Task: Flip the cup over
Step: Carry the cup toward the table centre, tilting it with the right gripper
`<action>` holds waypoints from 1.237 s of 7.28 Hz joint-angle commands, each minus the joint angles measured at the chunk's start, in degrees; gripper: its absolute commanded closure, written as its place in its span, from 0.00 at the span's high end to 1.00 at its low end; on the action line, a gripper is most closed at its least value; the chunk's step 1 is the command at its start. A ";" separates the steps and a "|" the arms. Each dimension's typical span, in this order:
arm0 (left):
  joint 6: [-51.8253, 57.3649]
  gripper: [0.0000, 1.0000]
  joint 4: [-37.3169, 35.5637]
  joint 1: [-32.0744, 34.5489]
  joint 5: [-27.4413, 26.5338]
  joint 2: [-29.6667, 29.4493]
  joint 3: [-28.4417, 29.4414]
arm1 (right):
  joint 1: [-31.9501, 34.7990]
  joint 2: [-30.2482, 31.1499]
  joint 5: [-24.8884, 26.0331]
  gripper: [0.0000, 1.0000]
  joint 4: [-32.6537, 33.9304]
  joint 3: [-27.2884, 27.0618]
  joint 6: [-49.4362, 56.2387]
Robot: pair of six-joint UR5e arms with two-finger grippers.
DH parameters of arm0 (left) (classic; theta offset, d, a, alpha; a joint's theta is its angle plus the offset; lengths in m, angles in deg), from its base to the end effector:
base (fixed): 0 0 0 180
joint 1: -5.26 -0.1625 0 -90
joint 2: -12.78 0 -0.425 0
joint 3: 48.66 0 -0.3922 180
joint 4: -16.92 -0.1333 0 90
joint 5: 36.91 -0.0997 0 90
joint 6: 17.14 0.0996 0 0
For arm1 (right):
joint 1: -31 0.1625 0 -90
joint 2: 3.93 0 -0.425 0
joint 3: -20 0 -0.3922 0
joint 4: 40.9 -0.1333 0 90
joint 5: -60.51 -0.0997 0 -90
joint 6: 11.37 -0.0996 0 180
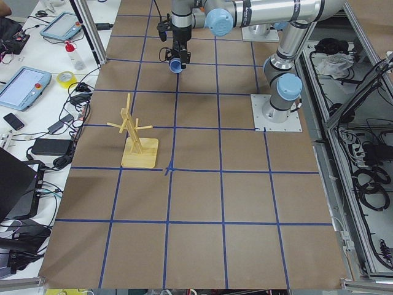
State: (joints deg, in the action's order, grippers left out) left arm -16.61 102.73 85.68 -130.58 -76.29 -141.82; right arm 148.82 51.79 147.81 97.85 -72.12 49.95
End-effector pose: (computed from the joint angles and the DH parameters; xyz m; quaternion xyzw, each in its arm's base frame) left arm -0.0439 -0.5024 0.4763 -0.0794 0.9962 -0.0142 0.0334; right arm 0.4365 -0.5315 0.2051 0.6993 -0.7063 0.1097 0.0086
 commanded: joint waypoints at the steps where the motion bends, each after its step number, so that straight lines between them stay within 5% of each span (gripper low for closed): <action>1: 0.00 1.00 -0.03 0.00 0.07 0.04 -0.26 | -0.22 -1.13 0.15 0.00 0.03 0.45 0.47; 2: 0.00 1.00 -0.03 0.00 0.07 0.04 -0.43 | -0.40 -1.22 0.24 0.00 0.03 0.37 0.47; 3: 0.00 1.00 -0.03 0.00 0.07 0.30 -0.52 | -0.40 -1.22 0.33 0.23 0.29 0.37 0.56; 5: 0.00 1.00 0.40 0.00 0.07 0.48 -0.44 | -0.48 -1.22 0.07 0.88 0.82 0.37 0.47; 6: 0.00 1.00 0.58 0.00 0.07 0.48 -0.52 | -0.48 -1.14 -0.46 1.00 0.82 0.37 0.39; 9: 0.00 1.00 -0.03 0.26 0.15 0.39 -0.61 | -0.83 1.75 -0.55 0.99 -0.58 0.28 -0.58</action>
State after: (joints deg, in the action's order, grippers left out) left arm -16.61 102.80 85.86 -130.47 -75.89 -142.33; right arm 148.15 51.81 147.45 98.00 -71.72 49.75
